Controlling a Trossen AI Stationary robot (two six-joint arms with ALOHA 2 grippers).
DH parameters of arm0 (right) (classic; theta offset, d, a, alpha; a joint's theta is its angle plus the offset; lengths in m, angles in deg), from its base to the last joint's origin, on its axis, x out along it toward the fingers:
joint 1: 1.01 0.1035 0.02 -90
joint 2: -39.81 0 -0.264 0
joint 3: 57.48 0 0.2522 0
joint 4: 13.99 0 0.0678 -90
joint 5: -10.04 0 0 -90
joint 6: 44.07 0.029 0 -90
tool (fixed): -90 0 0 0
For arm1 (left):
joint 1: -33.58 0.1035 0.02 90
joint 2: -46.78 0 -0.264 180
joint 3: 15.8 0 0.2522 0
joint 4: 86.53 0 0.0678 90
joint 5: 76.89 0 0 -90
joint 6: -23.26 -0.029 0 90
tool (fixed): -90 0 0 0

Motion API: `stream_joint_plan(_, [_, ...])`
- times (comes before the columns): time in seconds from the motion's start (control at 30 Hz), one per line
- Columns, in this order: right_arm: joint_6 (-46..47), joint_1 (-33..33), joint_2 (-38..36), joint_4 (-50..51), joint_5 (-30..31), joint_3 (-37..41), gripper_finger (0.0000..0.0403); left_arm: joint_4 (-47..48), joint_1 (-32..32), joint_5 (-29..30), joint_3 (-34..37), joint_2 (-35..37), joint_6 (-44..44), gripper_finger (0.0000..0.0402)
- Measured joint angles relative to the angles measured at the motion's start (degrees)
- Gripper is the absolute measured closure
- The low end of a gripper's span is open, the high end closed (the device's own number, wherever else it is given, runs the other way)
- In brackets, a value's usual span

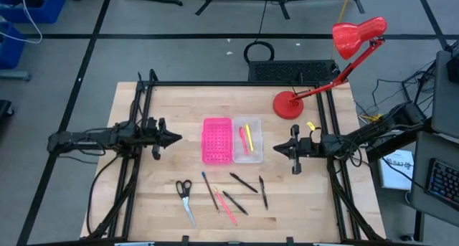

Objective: Pick & place school supplies into a supply box
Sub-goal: Put the black scissors into the supply box

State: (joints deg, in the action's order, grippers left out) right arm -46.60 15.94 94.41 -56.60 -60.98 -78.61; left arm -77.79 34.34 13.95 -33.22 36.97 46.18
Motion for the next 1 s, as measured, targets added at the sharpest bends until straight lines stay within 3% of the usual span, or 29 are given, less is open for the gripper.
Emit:
stream_joint_plan(0.2, [0.9,-0.1,-0.4,0.0,-9.6,1.4,0.0403,6.7,-10.5,19.3,-10.7,-13.9,-1.0,0.0394])
stream_joint_plan(0.33, [0.0,-0.1,-0.4,0.3,-10.2,3.5,0.0403,10.4,-16.3,33.3,-18.7,-26.4,1.4,0.0394])
stream_joint_plan(0.43, [0.0,-0.1,-0.6,-1.2,-10.2,5.5,0.0403,12.1,-19.2,39.8,-25.1,-35.5,4.9,0.0394])
stream_joint_plan(0.57, [1.9,-0.1,-2.4,-0.7,-10.7,6.3,0.0403,17.0,-21.4,43.9,-33.7,-45.6,8.9,0.0394])
stream_joint_plan(0.7, [1.3,-0.5,-6.7,2.0,-15.7,6.4,0.0403,20.7,-23.0,47.4,-40.4,-53.1,12.3,0.0394])
stream_joint_plan(1.0, [0.2,-0.9,-21.7,14.5,-16.3,6.4,0.0403,21.5,-27.7,49.7,-45.6,-58.2,13.9,0.0394])
